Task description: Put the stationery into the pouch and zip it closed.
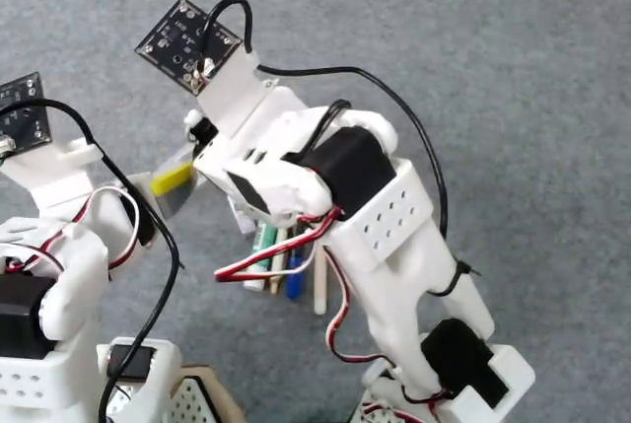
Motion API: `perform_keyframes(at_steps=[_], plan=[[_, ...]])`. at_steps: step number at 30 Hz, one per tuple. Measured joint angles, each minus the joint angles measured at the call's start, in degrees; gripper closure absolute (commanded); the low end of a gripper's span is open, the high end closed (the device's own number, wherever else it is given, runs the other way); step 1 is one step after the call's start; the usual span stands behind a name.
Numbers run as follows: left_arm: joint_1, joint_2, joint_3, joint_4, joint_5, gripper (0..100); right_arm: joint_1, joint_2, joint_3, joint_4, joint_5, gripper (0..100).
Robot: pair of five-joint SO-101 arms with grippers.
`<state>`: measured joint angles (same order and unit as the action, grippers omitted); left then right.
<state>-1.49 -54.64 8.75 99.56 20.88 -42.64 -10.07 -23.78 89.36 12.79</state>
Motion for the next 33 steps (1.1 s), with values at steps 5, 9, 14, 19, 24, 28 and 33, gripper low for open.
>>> perform_keyframes(at_steps=[5,9,14,19,24,28,33], plan=[[0.0,-0.09,3.16,0.0,0.0,71,0.0,0.0,0.0,0.0,0.0,98.6],[0.0,0.0,3.78,0.0,0.0,71,0.0,0.0,0.0,0.0,0.0,98.6],[0.0,0.0,4.04,0.0,0.0,71,0.0,0.0,0.0,0.0,0.0,98.6],[-2.37,0.0,4.04,0.0,0.0,71,0.0,0.0,0.0,0.0,0.0,98.6],[-4.22,0.0,4.04,0.0,0.0,71,0.0,0.0,0.0,0.0,0.0,98.6],[-4.48,-0.35,5.54,-0.26,0.0,71,0.0,0.0,0.0,0.0,0.0,98.6],[-4.57,-0.79,9.93,-2.99,0.09,71,0.0,0.0,0.0,0.0,0.0,98.6]])
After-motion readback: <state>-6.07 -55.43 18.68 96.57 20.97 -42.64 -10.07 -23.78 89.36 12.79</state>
